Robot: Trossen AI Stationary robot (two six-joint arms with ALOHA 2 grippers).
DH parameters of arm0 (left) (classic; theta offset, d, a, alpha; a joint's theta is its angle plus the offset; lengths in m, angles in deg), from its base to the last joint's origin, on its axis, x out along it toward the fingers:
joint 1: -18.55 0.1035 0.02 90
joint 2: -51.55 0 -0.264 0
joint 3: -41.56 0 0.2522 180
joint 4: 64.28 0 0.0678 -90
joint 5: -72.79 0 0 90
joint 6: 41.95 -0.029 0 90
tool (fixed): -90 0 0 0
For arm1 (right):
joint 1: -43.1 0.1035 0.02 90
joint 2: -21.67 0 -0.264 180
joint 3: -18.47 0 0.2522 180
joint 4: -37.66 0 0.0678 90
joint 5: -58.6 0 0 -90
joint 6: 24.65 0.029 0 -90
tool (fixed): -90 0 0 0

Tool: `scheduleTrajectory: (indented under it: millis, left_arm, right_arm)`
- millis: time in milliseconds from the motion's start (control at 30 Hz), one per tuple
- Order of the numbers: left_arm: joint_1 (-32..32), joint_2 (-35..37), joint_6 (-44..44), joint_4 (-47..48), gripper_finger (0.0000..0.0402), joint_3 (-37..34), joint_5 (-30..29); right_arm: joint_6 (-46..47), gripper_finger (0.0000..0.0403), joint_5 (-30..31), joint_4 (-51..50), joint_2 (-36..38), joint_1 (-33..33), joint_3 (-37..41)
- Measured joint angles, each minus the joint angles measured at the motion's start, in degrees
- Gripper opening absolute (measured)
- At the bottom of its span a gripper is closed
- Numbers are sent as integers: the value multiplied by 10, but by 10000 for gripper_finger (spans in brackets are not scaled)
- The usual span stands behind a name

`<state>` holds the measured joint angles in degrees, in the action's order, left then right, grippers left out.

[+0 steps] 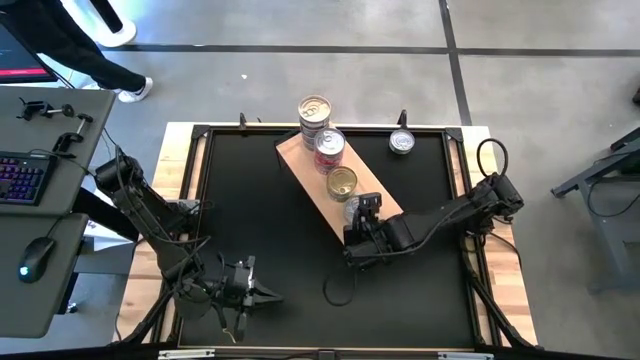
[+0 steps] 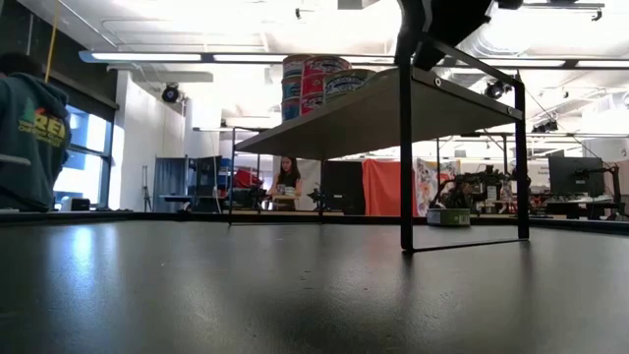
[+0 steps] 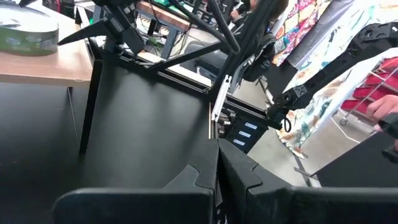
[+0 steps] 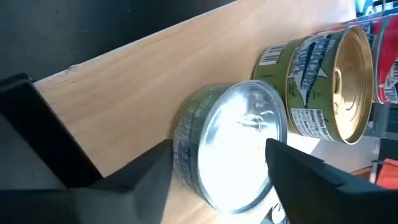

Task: Stack canned seafood by type on shelf
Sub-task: Put the green tuna can on the shelf, then stack the green tuna can on top of the green tuna can on the shelf

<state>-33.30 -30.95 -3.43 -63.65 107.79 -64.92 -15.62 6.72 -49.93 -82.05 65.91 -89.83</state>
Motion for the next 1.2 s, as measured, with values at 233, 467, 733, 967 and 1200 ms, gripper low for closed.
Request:
scheduleTrajectory:
  millis: [233, 467, 733, 967, 1200]
  left_arm:
    - [0, 0, -7, 1, 0, 0, 0]
    - [0, 0, -7, 1, 0, 0, 19]
    - [1, 0, 3, -6, 0, 0, 123]
    - [17, 0, -1, -7, 0, 0, 149]
    - [46, 0, -57, -7, 0, 0, 159]
  right_arm:
    - [27, 337, -8, -35, 0, 0, -54]
    - [103, 358, -46, -88, 0, 2, -134]
    - [201, 358, -61, -142, 0, 21, -166]
    - [319, 329, 34, -162, 48, 28, -140]
    - [528, 170, 149, -165, 235, -43, 21]
